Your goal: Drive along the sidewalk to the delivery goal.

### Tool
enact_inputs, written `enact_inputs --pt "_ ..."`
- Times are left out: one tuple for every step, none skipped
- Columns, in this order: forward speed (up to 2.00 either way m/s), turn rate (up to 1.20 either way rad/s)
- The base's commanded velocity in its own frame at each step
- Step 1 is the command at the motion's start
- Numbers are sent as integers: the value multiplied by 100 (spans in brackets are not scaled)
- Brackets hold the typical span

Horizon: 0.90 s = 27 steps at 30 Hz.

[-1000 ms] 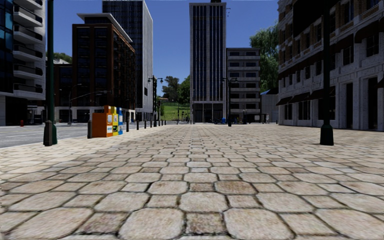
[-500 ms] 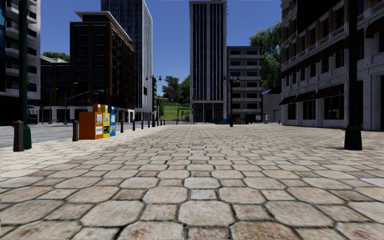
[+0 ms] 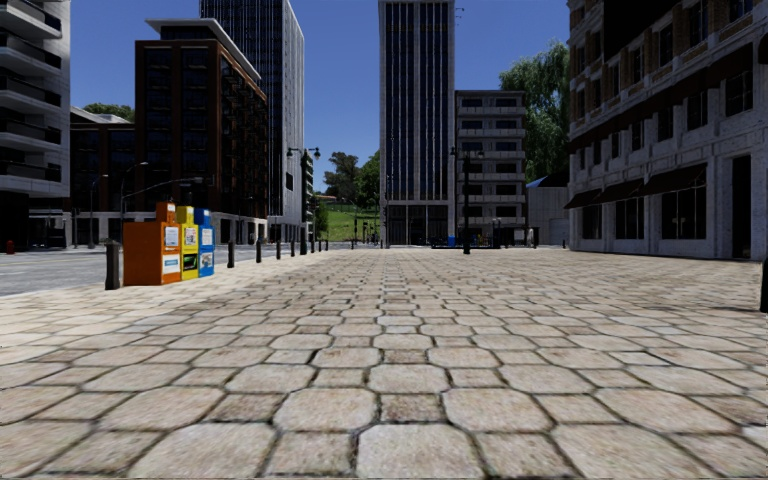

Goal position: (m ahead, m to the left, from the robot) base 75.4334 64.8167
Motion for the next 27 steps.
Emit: enact_inputs --pt "200 0" --pt "200 0" --pt "200 0" --pt "200 0" --pt "200 0" --pt "200 0" --pt "200 0" --pt "200 0" --pt "200 0" --pt "200 0" --pt "200 0" --pt "200 0" --pt "200 0" --pt "200 0" --pt "200 0" --pt "200 0" --pt "200 0" --pt "200 0" --pt "200 0" --pt "200 0" --pt "200 0" --pt "200 0" --pt "200 0" --pt "200 0" --pt "200 0" --pt "200 0" --pt "200 0"
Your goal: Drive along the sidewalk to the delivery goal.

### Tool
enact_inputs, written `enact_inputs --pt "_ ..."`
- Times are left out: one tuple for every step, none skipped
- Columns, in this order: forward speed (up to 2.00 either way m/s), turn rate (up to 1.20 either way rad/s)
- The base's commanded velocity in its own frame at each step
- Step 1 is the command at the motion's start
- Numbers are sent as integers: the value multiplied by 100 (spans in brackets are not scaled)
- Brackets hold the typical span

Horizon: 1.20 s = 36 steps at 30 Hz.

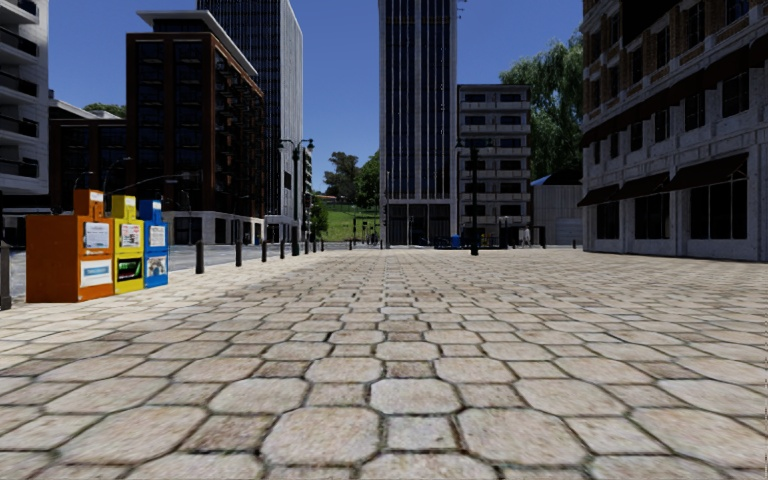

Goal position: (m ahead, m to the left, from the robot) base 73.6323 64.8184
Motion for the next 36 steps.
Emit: enact_inputs --pt "200 0" --pt "200 0" --pt "200 0" --pt "200 0" --pt "200 0" --pt "200 0" --pt "200 0" --pt "200 0" --pt "200 0" --pt "200 0" --pt "200 0" --pt "200 0" --pt "200 0" --pt "200 0" --pt "200 0" --pt "200 0" --pt "200 0" --pt "200 0" --pt "200 0" --pt "200 0" --pt "200 0" --pt "200 0" --pt "200 0" --pt "200 0" --pt "200 0" --pt "200 0" --pt "200 0" --pt "200 0" --pt "200 0" --pt "200 0" --pt "200 0" --pt "200 0" --pt "200 16" --pt "200 17" --pt "200 17" --pt "200 20"
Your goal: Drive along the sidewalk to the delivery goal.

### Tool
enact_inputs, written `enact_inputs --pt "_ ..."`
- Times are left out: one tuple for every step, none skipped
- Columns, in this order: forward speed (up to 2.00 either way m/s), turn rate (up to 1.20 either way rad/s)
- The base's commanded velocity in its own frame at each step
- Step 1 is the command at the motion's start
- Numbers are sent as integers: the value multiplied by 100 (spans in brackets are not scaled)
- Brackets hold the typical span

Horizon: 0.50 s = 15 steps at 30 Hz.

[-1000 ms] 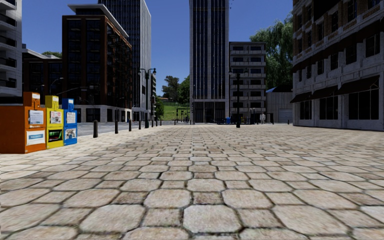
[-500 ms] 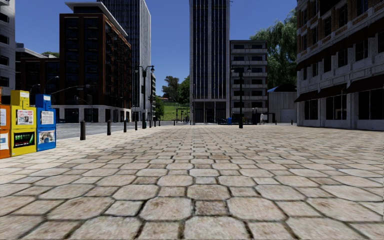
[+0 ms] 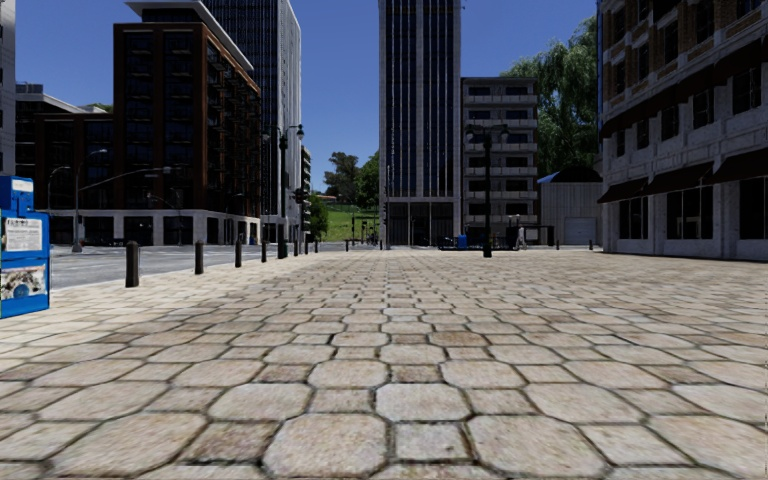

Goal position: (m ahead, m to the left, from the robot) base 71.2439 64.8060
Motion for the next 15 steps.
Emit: enact_inputs --pt "200 24" --pt "200 25" --pt "200 25" --pt "200 25" --pt "200 25" --pt "200 25" --pt "200 25" --pt "200 25" --pt "200 25" --pt "200 25" --pt "200 25" --pt "200 25" --pt "200 25" --pt "200 25" --pt "200 25"
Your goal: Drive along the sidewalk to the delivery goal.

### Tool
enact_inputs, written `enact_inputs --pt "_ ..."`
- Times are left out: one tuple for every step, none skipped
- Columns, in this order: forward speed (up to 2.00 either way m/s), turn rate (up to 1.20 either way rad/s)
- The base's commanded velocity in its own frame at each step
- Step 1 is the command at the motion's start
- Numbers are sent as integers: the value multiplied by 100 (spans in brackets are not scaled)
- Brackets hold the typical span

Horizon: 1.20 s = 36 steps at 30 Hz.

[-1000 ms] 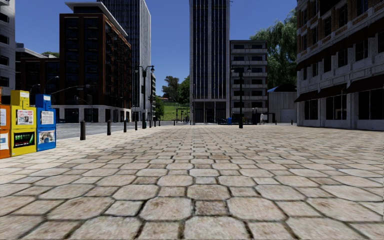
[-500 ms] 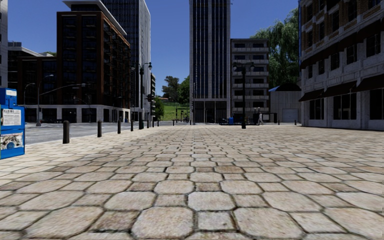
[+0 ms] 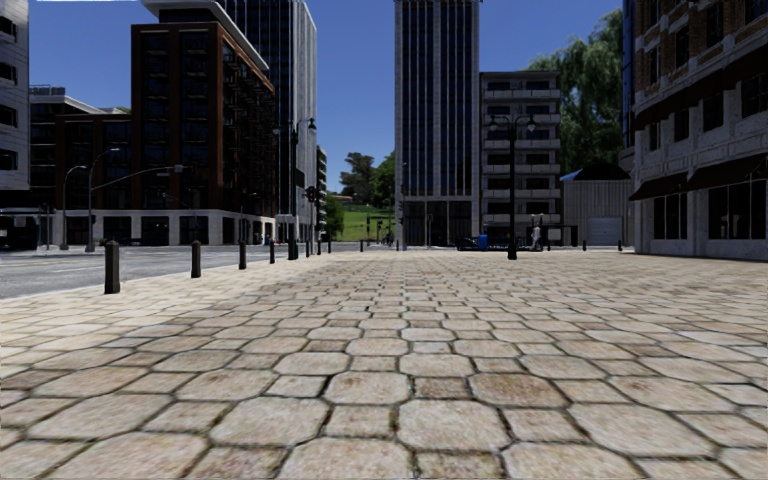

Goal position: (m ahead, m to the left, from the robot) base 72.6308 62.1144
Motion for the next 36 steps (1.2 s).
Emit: enact_inputs --pt "200 25" --pt "200 25" --pt "200 25" --pt "200 25" --pt "200 25" --pt "200 25" --pt "200 26" --pt "200 26" --pt "200 26" --pt "200 26" --pt "200 26" --pt "200 26" --pt "200 26" --pt "200 26" --pt "200 26" --pt "200 26" --pt "200 0" --pt "200 0" --pt "200 0" --pt "200 0" --pt "200 0" --pt "200 0" --pt "200 0" --pt "200 0" --pt "200 0" --pt "200 0" --pt "200 0" --pt "200 0" --pt "200 0" --pt "200 0" --pt "200 0" --pt "200 0" --pt "200 0" --pt "200 0" --pt "200 0" --pt "200 0"
